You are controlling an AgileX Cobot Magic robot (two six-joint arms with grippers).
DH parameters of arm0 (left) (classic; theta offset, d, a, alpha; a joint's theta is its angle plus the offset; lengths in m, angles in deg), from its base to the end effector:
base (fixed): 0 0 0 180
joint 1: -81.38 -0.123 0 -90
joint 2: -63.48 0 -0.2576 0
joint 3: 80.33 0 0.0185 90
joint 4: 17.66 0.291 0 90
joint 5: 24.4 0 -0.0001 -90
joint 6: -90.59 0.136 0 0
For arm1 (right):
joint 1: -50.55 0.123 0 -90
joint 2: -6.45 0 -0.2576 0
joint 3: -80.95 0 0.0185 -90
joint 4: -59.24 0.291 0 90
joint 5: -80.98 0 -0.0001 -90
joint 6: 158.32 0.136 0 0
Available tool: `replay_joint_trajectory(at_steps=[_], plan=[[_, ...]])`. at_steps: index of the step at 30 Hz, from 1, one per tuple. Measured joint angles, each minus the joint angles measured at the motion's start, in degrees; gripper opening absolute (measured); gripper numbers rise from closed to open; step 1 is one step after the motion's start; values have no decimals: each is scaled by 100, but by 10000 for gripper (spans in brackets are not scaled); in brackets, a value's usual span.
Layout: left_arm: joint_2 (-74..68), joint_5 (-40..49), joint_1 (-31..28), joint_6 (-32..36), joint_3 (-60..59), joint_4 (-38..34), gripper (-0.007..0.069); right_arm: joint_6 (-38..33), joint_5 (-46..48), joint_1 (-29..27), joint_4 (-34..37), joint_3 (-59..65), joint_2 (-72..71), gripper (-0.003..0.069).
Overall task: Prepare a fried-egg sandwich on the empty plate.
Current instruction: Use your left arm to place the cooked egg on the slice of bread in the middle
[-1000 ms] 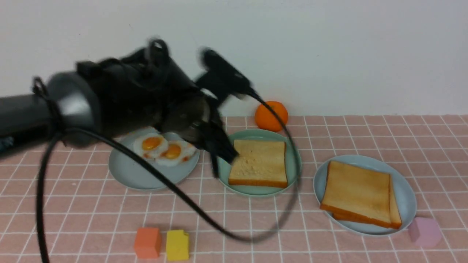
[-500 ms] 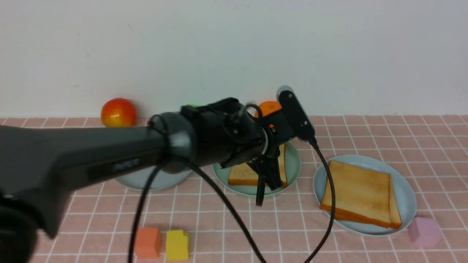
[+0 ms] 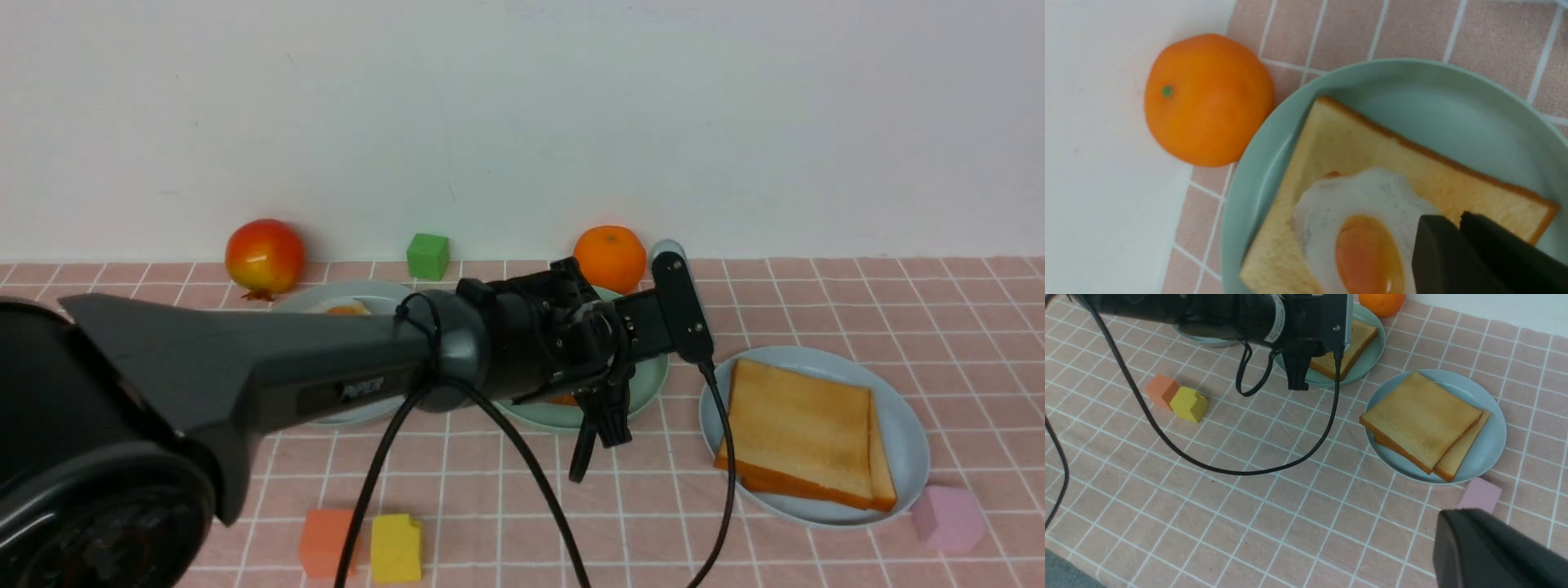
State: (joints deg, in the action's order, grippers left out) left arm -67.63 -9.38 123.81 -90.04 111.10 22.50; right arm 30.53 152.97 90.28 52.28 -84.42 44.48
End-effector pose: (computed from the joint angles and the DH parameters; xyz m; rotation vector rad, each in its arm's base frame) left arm 0.4081 -0.3422 0.1006 1.4156 1.7920 0.1570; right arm 0.1088 0.0701 0.3963 -0.5583 2.1162 0.3371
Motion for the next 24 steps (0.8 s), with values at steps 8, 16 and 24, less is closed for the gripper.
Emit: replay_joint_trajectory(at_steps=[8,16,24], plan=[[-18,26,0,-95,7,-19,64,0,0,0,38,0,0,7],[7,350,2,-702,7,-48,186,-132,0,0,63,0,-36,8],[190,754,184,-1015,7,-163,314,-227,0,0,69,0,-36,10]])
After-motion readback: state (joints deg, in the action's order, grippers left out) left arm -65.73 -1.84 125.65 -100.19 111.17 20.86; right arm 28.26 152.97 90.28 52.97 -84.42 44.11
